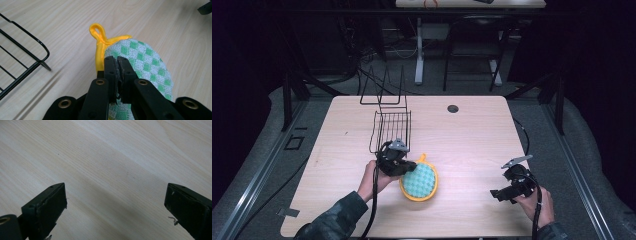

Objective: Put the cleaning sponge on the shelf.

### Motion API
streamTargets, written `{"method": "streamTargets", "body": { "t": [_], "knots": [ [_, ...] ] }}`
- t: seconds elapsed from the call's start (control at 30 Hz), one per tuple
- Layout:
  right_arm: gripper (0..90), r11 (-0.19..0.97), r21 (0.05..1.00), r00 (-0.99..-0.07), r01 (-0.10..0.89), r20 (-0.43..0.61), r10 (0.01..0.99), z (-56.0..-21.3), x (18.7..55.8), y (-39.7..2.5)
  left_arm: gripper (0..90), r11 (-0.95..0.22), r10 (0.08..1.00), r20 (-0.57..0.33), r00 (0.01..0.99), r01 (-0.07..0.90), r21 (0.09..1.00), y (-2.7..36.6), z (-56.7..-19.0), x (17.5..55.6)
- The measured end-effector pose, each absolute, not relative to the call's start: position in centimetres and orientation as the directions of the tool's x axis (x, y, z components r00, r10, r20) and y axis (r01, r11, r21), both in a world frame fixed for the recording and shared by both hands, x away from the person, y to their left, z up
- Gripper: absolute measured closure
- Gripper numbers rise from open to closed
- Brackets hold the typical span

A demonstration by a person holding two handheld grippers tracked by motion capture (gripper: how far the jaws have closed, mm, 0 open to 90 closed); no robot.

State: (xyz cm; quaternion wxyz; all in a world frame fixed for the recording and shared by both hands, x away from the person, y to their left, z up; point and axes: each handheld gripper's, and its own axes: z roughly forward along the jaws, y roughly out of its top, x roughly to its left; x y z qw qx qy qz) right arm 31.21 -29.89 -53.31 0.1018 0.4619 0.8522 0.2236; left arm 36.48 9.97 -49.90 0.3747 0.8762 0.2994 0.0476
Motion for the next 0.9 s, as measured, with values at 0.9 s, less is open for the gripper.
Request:
{"method": "streamTargets", "body": {
  "t": [0.9],
  "knots": [
    [3.6,0.474,0.470,-0.551,0.744,0.032,0.834,-53.3,31.2,-29.9,86.9,-0.470,0.611,-0.139,0.779,0.499,0.728,13.0,-48.0,36.9]
  ]
}}
